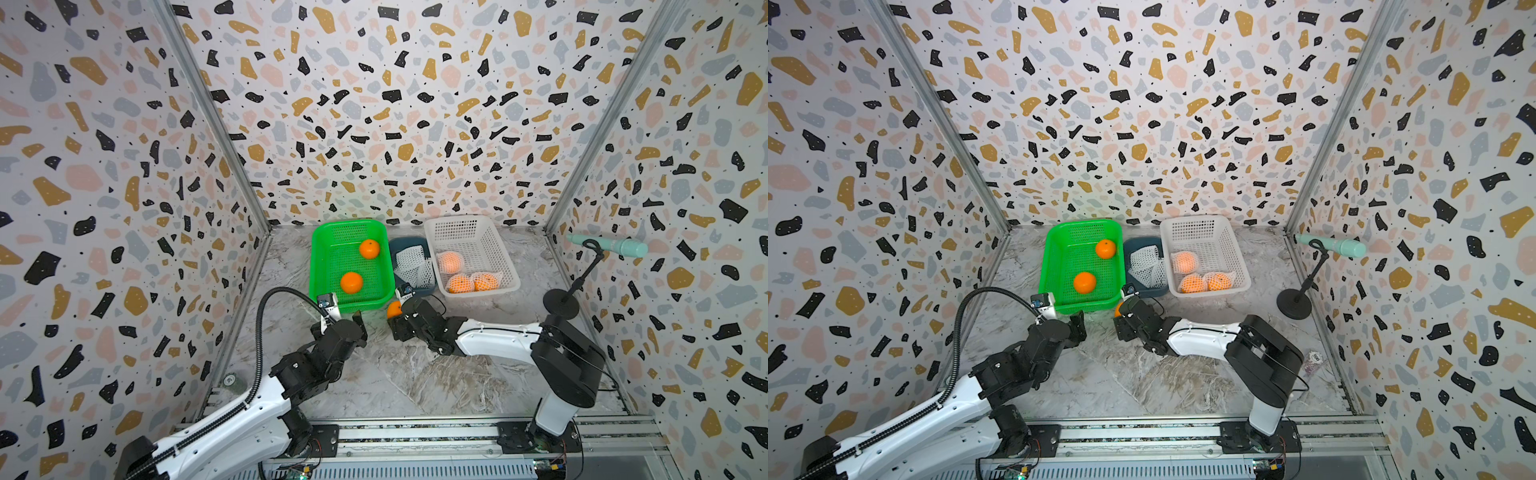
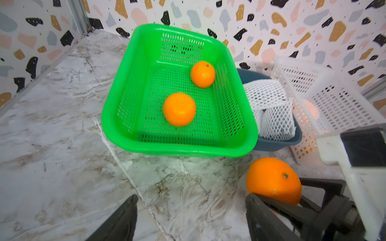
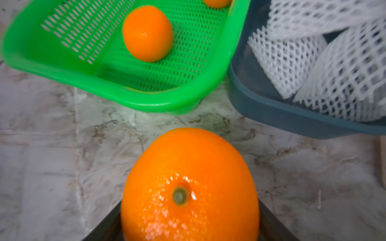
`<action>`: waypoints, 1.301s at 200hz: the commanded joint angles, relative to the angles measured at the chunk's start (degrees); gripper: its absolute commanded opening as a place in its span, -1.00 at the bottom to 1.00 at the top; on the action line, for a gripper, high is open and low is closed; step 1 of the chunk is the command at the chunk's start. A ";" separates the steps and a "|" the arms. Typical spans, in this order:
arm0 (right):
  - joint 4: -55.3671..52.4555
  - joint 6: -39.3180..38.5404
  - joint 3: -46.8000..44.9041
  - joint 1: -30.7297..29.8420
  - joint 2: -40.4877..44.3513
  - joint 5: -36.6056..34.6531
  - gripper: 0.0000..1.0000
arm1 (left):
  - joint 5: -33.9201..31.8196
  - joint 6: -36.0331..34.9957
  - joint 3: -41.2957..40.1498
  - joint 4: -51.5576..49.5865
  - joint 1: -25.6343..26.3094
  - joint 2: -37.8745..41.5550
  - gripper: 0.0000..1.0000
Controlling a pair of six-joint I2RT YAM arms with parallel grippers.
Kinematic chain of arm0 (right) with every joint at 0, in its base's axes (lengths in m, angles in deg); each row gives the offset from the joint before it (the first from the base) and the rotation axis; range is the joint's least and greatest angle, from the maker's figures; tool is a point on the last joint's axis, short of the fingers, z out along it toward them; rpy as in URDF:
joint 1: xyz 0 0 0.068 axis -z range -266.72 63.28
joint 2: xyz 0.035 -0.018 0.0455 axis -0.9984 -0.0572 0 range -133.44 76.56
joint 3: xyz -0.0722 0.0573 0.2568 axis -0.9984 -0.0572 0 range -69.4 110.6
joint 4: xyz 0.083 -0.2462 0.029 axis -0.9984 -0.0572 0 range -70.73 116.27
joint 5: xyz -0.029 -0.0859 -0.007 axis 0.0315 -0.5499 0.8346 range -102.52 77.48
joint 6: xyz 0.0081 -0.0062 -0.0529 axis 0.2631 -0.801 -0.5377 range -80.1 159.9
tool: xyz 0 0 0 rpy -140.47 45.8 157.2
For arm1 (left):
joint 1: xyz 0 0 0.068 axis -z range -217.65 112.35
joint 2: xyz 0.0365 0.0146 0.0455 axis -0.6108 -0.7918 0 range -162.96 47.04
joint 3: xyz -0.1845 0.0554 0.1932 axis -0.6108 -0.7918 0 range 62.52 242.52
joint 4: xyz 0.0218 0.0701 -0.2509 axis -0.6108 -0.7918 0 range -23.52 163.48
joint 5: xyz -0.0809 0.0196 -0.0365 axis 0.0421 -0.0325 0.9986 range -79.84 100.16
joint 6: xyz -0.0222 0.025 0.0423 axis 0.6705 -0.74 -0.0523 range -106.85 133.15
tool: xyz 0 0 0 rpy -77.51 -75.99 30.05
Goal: Remove foam nets from oranges
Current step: Pick up the orange from the center of the board, then place the orange in the basket.
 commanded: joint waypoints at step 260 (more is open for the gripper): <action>-20.42 -13.97 56.65 7.49 -36.03 10.97 0.47 | 0.78 -3.53 2.79 -4.90 -3.64 5.12 0.66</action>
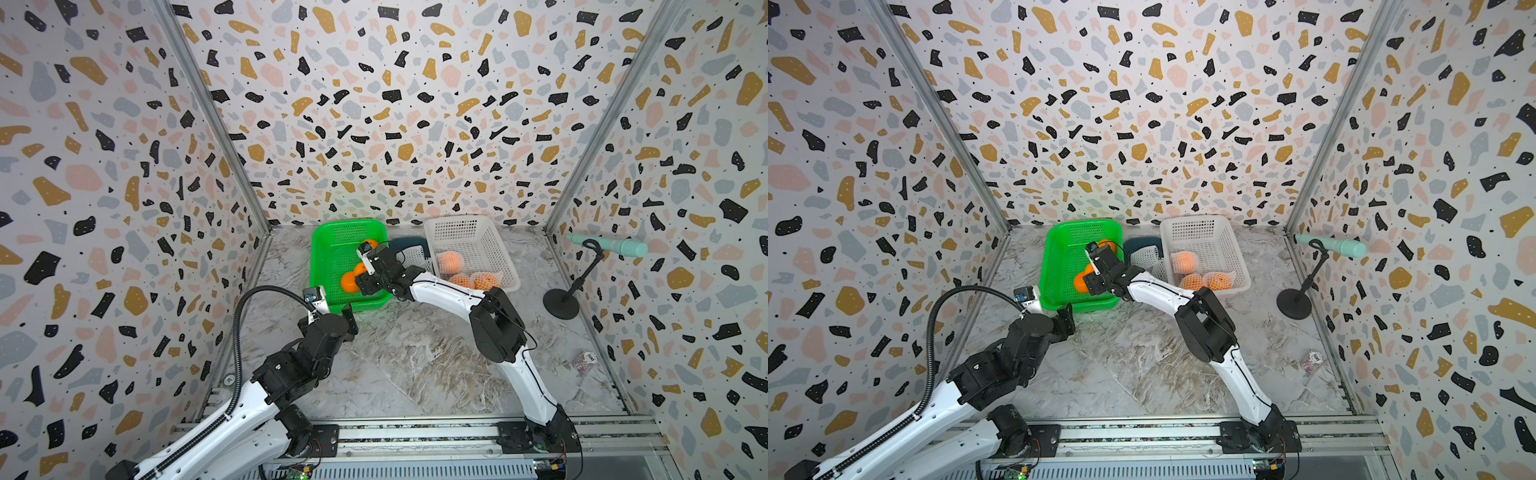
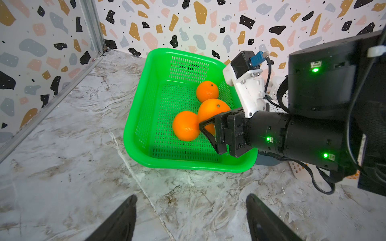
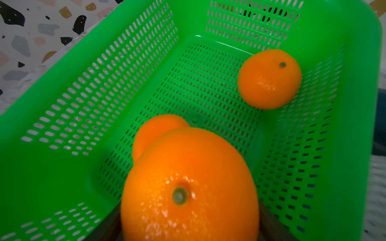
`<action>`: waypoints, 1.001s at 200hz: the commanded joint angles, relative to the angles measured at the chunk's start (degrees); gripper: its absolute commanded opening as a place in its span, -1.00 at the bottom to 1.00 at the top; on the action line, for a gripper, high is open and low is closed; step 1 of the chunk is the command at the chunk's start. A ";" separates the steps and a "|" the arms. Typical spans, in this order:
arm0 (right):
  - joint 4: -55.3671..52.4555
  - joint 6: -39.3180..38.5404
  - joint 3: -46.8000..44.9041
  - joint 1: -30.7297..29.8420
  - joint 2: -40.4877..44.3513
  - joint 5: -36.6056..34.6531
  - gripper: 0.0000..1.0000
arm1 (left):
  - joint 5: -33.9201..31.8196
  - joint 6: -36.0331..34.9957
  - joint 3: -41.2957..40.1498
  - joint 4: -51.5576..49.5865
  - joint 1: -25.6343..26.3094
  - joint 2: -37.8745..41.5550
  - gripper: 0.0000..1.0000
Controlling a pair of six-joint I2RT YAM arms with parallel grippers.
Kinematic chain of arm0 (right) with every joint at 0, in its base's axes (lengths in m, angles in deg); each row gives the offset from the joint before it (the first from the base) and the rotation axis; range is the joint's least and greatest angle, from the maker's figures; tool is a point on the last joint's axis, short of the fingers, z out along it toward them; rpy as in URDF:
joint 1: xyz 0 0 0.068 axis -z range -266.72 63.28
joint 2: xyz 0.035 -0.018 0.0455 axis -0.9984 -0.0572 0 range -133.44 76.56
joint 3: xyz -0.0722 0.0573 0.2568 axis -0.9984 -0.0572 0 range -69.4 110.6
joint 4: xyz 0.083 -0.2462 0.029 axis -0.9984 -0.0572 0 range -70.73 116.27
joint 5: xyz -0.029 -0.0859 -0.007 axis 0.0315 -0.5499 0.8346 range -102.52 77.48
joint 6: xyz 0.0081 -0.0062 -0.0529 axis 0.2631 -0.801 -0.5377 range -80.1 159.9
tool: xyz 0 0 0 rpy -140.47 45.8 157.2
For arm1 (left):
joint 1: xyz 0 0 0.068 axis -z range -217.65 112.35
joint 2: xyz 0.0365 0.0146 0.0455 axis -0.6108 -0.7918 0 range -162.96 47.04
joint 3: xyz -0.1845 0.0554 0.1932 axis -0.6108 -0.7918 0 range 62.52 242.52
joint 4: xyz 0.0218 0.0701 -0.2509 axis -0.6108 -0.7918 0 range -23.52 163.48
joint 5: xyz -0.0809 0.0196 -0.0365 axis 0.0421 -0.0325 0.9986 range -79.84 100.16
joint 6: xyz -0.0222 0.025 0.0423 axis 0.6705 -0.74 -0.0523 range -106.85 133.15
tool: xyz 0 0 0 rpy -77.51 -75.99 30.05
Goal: Remove foam nets from oranges
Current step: Place the orange in the basket.
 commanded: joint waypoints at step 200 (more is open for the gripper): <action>-3.01 -0.28 1.80 -0.34 -0.30 -0.49 0.67 | 0.67 -1.26 -1.15 1.07 -0.44 0.76 0.67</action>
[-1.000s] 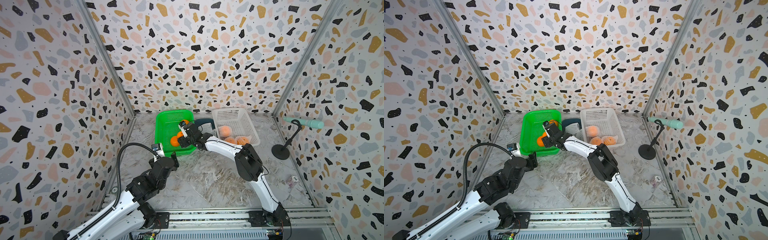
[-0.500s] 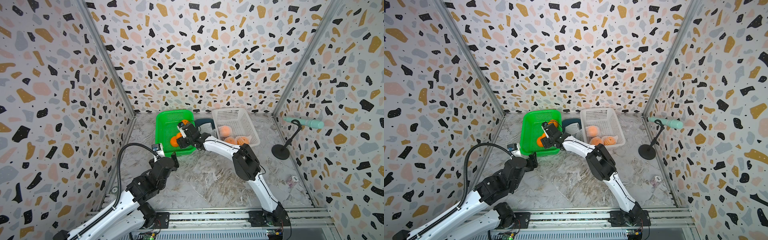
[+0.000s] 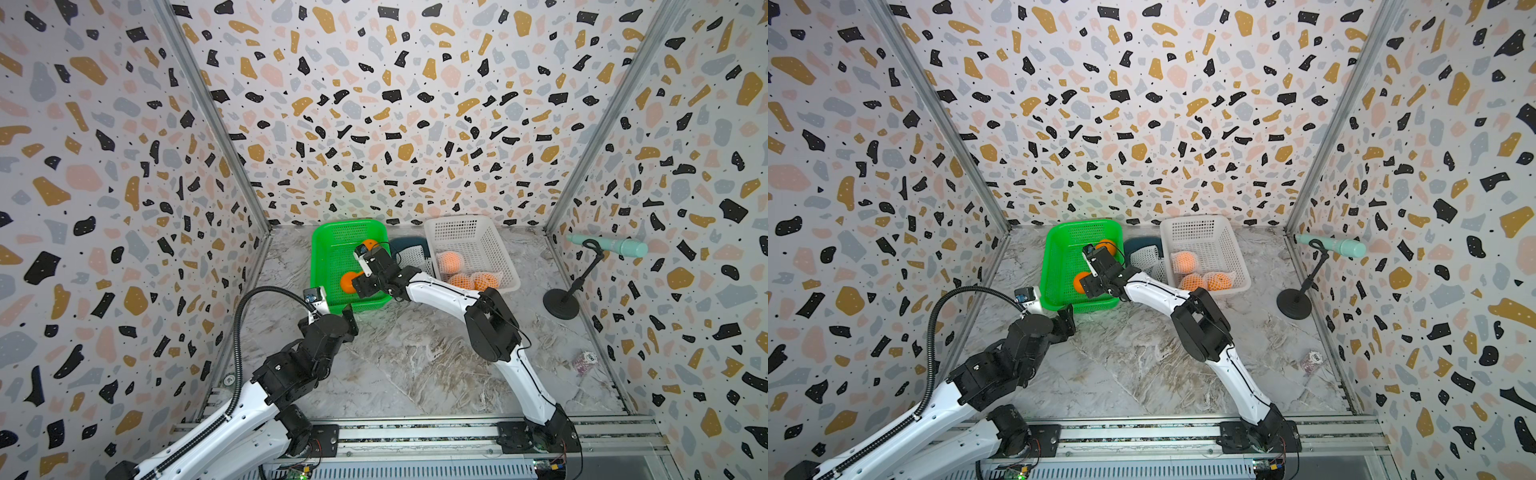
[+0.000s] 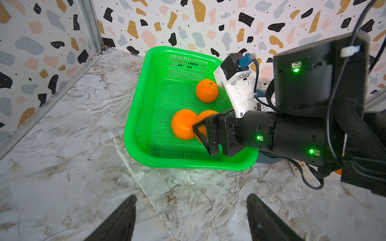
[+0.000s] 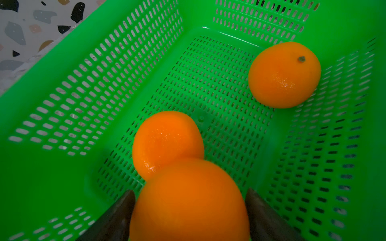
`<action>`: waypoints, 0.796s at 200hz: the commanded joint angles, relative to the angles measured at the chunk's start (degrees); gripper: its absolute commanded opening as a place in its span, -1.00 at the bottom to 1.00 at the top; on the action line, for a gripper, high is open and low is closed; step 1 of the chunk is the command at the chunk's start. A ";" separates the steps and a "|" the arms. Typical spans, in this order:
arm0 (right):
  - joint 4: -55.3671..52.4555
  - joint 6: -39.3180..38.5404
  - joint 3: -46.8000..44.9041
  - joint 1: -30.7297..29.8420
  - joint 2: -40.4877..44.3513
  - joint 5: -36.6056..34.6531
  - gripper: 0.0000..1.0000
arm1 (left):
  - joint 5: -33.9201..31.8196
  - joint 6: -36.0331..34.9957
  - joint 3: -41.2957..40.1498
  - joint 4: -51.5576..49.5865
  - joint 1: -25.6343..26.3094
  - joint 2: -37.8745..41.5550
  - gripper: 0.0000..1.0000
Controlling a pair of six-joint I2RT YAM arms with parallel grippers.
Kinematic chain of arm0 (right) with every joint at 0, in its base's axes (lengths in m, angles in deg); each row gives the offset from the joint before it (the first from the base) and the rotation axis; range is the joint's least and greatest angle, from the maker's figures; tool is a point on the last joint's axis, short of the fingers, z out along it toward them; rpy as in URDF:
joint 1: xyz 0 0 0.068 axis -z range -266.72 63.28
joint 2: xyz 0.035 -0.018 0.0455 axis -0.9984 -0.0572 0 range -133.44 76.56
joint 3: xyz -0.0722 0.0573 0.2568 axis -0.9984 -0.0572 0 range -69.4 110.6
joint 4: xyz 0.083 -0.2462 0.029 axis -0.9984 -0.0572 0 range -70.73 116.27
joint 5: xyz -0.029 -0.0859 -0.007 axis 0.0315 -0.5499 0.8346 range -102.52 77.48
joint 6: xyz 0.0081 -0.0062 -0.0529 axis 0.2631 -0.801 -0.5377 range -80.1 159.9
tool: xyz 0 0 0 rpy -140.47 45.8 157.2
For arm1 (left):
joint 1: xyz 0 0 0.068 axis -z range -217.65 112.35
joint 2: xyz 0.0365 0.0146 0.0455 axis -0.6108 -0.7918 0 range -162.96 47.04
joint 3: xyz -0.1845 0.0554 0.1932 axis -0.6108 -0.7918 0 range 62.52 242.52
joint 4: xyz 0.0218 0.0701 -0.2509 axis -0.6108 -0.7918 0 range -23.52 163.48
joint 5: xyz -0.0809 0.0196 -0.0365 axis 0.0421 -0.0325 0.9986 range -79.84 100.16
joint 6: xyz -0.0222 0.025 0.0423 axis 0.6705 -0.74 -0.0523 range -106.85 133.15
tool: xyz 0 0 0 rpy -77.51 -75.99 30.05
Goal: Remove foam nets from oranges
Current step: Place the orange in the basket.
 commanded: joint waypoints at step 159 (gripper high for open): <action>1.53 -2.11 -5.84 -0.99 14.02 -0.51 0.66 | 0.91 -1.62 -0.72 2.37 -0.37 0.04 0.68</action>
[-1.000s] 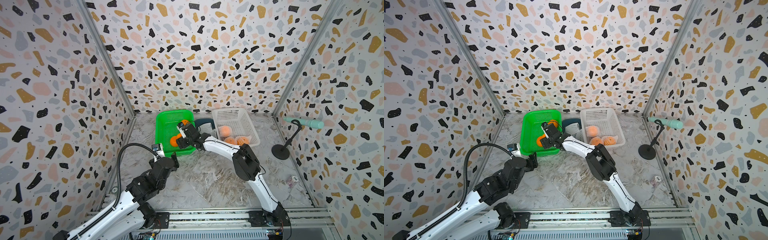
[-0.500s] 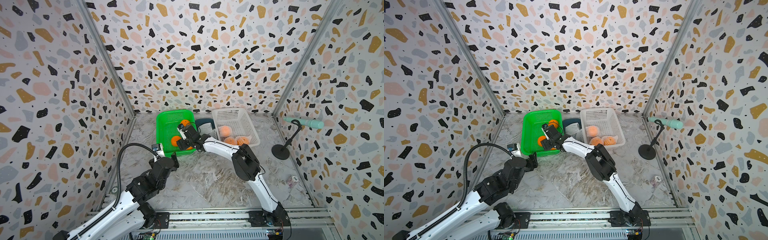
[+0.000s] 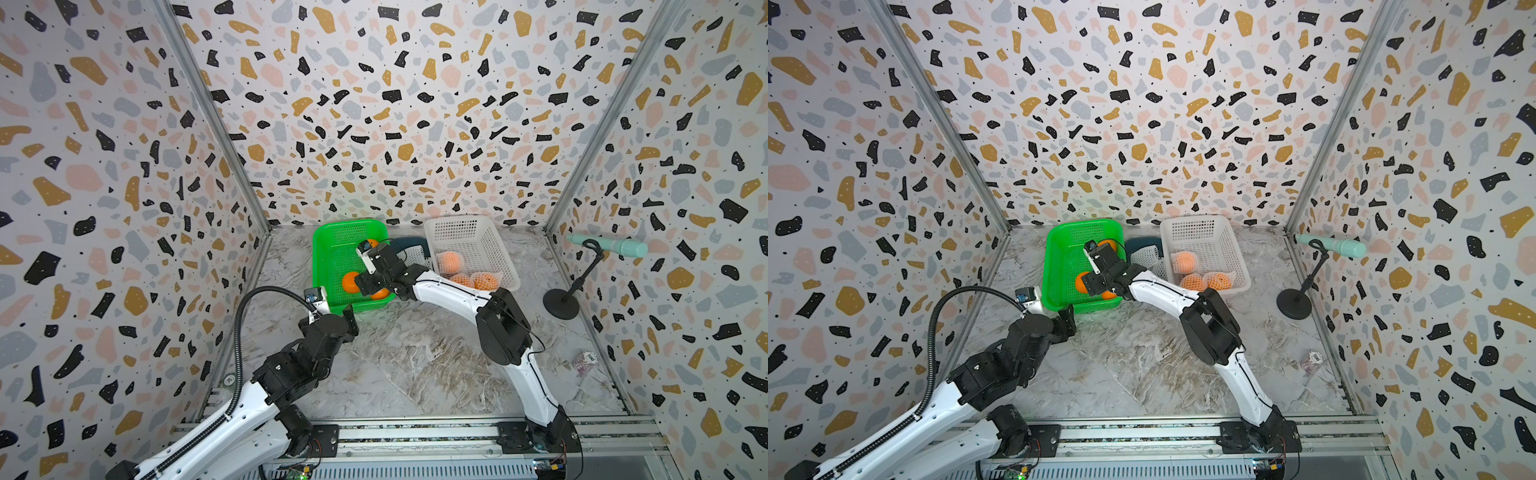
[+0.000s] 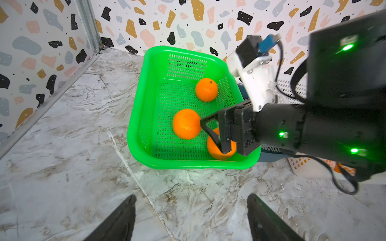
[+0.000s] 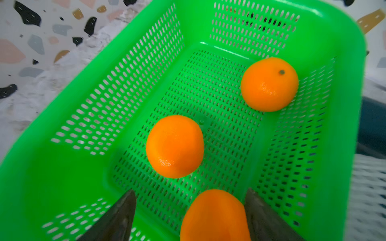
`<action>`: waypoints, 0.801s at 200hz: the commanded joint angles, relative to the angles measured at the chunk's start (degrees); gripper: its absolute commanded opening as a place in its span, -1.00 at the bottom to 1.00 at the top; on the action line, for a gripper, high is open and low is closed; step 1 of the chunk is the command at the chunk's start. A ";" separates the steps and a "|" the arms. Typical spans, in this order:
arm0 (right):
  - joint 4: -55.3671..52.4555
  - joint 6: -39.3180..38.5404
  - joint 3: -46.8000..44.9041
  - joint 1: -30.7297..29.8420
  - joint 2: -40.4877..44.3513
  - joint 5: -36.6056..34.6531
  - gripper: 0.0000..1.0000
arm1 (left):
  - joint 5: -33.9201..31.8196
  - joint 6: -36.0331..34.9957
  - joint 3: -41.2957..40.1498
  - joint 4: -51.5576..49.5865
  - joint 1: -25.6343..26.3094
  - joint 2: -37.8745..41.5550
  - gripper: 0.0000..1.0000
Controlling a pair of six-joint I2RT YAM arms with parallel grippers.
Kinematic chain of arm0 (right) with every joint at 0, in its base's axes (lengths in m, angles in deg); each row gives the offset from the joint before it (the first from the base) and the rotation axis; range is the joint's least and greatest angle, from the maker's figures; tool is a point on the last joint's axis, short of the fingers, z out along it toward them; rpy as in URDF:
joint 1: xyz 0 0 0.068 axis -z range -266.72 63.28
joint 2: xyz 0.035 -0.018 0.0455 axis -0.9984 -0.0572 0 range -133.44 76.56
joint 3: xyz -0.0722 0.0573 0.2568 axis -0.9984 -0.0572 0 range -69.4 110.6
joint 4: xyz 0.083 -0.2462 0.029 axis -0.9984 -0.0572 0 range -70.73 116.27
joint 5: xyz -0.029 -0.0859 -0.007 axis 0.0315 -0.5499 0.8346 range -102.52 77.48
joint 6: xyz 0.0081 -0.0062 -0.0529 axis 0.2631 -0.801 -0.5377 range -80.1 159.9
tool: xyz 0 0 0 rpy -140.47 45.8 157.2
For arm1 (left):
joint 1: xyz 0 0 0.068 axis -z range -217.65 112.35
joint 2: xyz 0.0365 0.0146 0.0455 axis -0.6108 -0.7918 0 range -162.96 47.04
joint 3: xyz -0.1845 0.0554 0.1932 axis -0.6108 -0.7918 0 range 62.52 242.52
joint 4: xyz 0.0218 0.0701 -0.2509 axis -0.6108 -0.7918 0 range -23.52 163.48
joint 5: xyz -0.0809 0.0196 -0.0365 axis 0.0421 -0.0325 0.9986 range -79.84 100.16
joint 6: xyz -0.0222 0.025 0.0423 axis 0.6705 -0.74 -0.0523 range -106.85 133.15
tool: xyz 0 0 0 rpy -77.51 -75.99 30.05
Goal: Remove foam nets from oranges
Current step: Place the orange in the basket.
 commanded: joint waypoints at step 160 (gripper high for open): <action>5.55 2.41 -45.73 8.05 47.77 -6.25 0.66 | 13.01 0.60 -7.63 17.75 -0.40 -6.57 0.73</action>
